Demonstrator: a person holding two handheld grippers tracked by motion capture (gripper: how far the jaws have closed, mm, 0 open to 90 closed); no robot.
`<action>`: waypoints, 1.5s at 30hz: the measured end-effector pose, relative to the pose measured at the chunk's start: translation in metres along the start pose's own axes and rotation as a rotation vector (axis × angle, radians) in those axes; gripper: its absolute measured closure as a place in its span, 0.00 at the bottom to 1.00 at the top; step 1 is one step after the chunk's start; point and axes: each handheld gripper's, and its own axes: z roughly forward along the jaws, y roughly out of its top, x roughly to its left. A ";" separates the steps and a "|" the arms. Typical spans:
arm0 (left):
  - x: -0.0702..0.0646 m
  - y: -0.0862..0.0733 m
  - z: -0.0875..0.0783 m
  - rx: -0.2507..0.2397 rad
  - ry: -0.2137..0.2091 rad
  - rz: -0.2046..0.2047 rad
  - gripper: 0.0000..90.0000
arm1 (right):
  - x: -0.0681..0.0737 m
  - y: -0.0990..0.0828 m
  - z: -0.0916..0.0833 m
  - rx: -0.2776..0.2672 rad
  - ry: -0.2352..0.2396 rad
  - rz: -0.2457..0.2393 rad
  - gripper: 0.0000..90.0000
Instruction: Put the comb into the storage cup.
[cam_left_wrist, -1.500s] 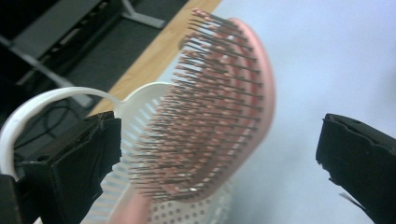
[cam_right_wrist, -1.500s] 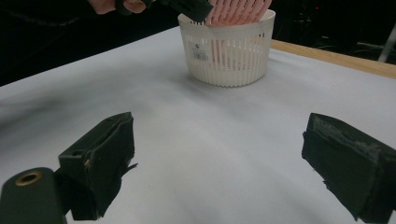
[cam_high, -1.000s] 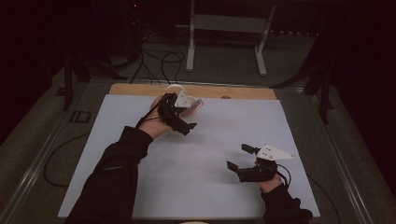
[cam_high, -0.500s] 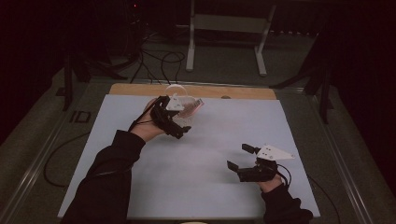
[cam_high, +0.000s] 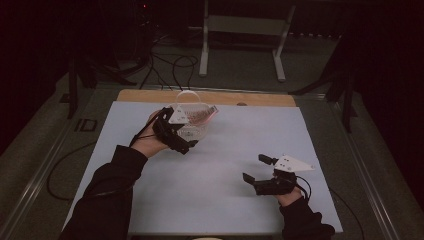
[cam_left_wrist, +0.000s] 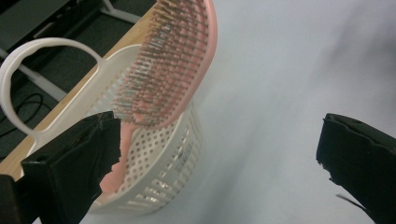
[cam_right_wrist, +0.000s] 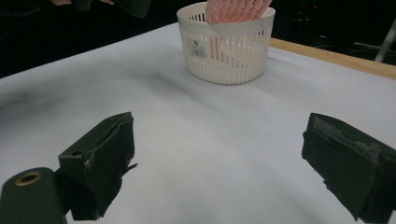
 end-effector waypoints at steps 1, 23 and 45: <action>0.000 -0.001 -0.001 0.001 0.003 0.000 0.00 | 0.000 0.000 0.000 -0.001 0.001 0.002 0.10; -0.018 -0.036 -0.025 0.003 -0.009 -0.012 0.00 | -0.002 -0.002 0.001 0.002 -0.001 0.000 0.10; -0.035 -0.080 -0.032 0.005 -0.037 -0.067 0.00 | -0.002 -0.005 0.003 0.003 0.005 -0.020 0.10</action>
